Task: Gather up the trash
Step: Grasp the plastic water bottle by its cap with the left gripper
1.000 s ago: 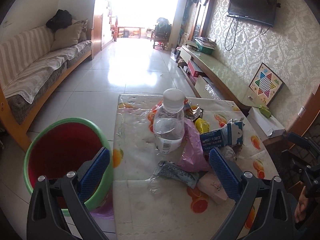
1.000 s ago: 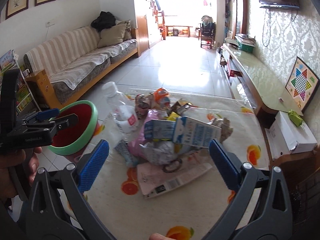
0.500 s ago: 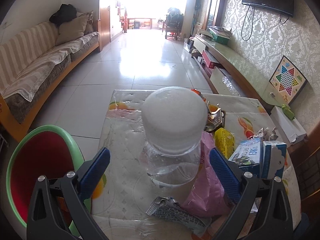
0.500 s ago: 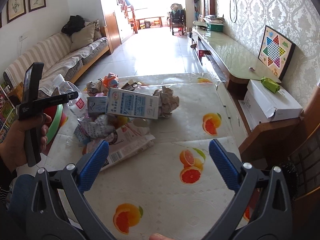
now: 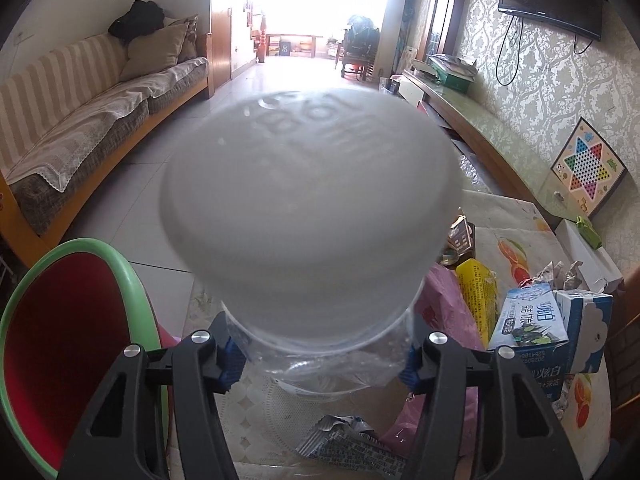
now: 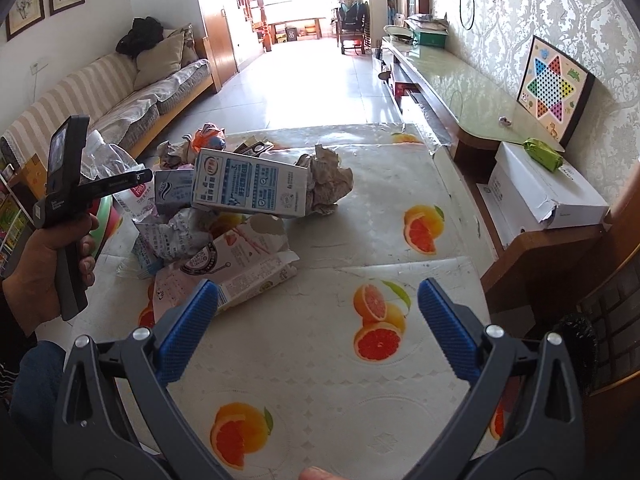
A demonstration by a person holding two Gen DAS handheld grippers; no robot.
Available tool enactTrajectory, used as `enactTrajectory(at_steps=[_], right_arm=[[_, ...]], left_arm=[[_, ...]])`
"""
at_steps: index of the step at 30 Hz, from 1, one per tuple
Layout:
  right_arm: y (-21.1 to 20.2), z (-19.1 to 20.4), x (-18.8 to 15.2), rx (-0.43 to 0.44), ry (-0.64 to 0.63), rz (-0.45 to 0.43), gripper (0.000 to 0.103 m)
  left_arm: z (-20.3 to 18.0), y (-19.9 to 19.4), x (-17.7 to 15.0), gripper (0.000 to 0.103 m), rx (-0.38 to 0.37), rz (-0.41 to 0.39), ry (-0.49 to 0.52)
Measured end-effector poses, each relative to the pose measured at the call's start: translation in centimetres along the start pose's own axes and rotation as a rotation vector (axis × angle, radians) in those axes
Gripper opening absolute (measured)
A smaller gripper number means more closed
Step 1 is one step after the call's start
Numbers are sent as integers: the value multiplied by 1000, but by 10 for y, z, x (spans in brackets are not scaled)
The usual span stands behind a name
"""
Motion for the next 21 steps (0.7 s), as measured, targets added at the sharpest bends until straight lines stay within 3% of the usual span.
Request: enactTrajectory(at_steps=[9, 13, 17, 21], right_arm=[[6, 25, 42, 7, -105, -95, 98], [26, 53, 52, 36, -301, -119, 98], [44, 80, 53, 3, -556, -173, 98], [58, 102, 52, -18, -728, -200, 98]], left_arm=[[-6, -51, 12, 55, -44, -77, 34], [-10, -83, 12, 55, -58, -107, 56], [-13, -107, 8, 55, -80, -130, 55], [-16, -122, -1, 55, -98, -150, 37]])
Point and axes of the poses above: each gripper's, at about its wrist camera, not at the fingertips, and y roughly the way its jaws point, z to its left, x to its top, the point moved 9 cm from there along y, roughly the way its jaws point, and after that the axes turned 14 degrees about -x, right-handed, at the moved point
